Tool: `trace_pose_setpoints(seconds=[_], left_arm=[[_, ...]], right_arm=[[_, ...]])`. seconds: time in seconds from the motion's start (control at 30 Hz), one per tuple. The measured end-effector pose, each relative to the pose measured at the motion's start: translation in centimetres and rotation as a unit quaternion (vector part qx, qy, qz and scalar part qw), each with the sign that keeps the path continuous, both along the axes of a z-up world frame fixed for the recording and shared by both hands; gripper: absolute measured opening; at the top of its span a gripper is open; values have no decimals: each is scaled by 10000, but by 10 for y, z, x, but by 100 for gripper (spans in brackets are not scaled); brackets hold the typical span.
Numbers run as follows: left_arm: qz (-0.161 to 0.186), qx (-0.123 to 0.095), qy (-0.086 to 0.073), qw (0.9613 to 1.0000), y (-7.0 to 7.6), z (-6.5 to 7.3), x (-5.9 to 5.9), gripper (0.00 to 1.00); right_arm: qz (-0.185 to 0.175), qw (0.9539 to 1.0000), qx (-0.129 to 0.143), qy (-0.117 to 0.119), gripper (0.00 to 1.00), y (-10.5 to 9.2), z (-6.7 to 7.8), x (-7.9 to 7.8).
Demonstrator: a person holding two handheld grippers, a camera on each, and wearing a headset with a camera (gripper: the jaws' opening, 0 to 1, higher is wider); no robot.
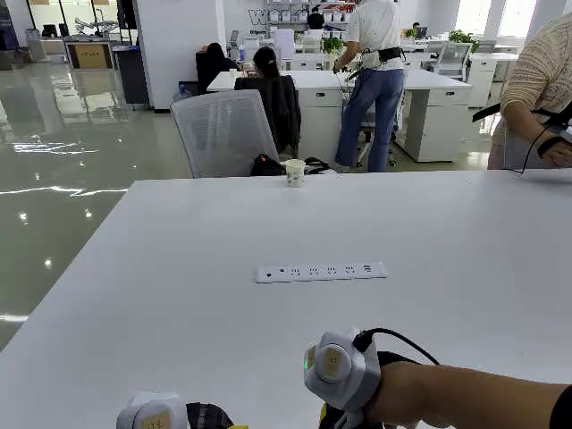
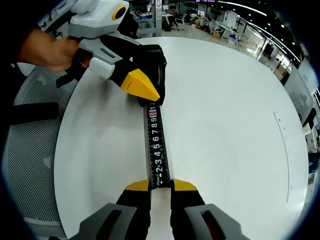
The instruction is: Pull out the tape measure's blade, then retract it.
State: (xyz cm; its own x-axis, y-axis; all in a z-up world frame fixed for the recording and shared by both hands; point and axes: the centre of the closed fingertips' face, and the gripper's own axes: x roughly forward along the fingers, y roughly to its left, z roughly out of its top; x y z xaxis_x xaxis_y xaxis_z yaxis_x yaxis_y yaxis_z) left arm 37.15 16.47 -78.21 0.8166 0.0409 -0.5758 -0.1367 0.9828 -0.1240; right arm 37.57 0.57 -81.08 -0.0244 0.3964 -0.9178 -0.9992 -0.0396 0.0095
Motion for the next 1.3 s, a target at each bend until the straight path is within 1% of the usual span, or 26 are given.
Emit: trace_pose_setpoints(seconds=[0.33,0.87,1.0,1.1,1.3], left_arm=[[20,-35,-1,10000,-1,0,1,63],[-67,-126,27,9999,-1,-1,2,63],[-76,-148,36,9999,-1,-1,1,63],[-87,-162,53,9998,-2,0,1,63],[-78,-168,56,9998,-2,-1,1,63]], right_arm=[[9,10000,52,10,11,4,0,0],[14,9999,116,46,11,12,0,-1],[18,9999,142,52,11,16,0,-2],[-4,9997,216,85,11,23,0,-4],[38,9997,253,65,11,29,0,-5]])
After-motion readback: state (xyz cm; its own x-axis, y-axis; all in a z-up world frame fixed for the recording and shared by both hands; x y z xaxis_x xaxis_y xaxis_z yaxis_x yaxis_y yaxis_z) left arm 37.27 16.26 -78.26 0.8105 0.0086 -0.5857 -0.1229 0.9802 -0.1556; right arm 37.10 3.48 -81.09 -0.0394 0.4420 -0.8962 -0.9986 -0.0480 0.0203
